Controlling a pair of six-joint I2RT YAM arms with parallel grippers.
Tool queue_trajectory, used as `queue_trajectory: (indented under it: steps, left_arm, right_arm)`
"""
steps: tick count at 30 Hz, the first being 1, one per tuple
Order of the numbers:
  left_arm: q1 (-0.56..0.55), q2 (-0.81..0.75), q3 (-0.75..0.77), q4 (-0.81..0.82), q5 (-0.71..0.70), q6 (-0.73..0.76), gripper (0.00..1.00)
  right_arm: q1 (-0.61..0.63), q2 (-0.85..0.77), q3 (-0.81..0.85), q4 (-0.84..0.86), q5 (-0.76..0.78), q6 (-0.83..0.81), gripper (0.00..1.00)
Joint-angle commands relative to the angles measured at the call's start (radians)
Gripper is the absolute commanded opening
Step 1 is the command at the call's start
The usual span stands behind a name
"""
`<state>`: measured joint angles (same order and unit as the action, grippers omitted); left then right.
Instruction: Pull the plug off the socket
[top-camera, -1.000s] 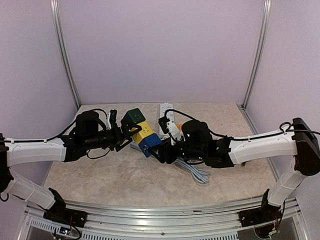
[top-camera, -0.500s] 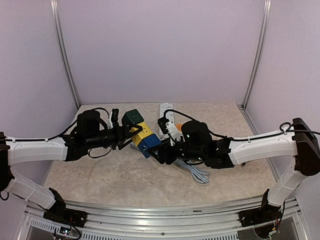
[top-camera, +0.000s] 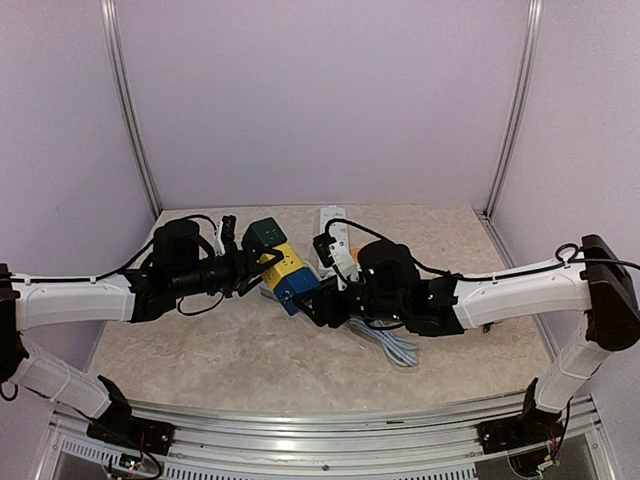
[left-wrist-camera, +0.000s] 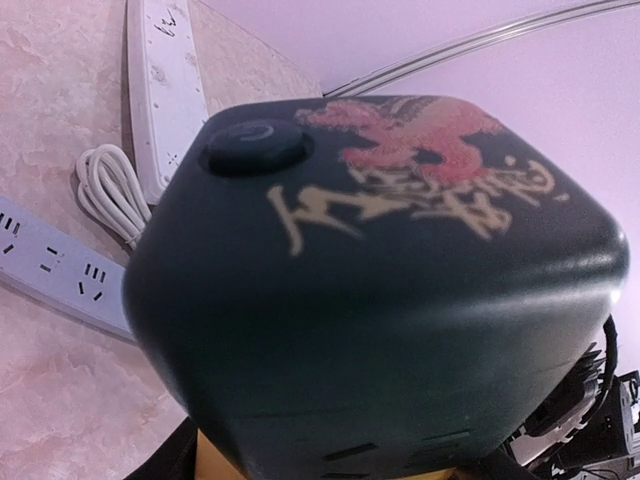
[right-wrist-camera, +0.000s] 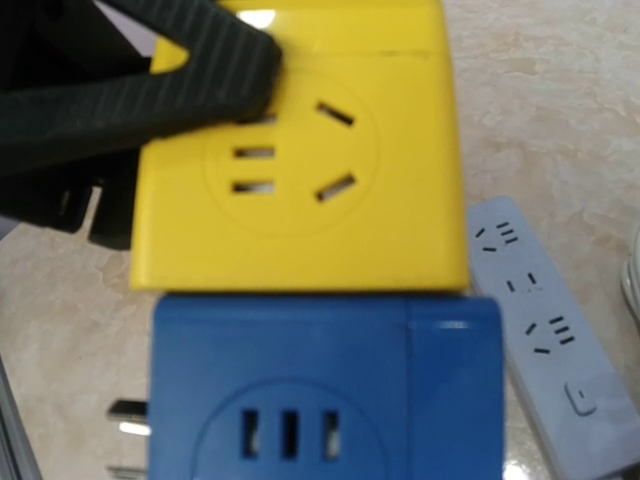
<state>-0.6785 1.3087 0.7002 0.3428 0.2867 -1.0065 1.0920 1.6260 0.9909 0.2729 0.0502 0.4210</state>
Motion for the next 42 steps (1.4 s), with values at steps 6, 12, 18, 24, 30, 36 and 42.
queue_trajectory:
  steps: [6, 12, 18, 24, 30, 36, 42]
  left_arm:
    - [-0.004, -0.004, 0.019, -0.005, 0.0, 0.048, 0.41]
    - [-0.004, -0.025, 0.012, -0.005, 0.014, 0.076, 0.4]
    - [-0.004, -0.038, 0.01, -0.002, 0.027, 0.099, 0.39]
    - [-0.004, -0.046, 0.003, 0.007, 0.028, 0.099, 0.39]
    - [-0.004, -0.048, -0.003, 0.015, 0.013, 0.08, 0.39]
    - [0.005, -0.052, -0.032, 0.034, -0.018, 0.019, 0.37]
    - [0.009, -0.045, -0.033, 0.03, -0.016, 0.007, 0.37]
  right_arm:
    - [0.012, 0.002, 0.059, 0.07, -0.002, 0.016, 0.0]
    - [-0.004, -0.018, 0.03, 0.134, -0.094, 0.012, 0.0]
    - [-0.021, -0.009, 0.025, 0.178, -0.192, 0.011, 0.0]
    - [-0.026, -0.001, 0.025, 0.193, -0.224, 0.007, 0.0]
    - [-0.002, -0.005, 0.04, 0.127, -0.104, -0.008, 0.0]
    - [0.061, 0.005, 0.073, 0.045, 0.088, -0.033, 0.0]
    - [0.125, 0.04, 0.135, -0.04, 0.225, -0.057, 0.0]
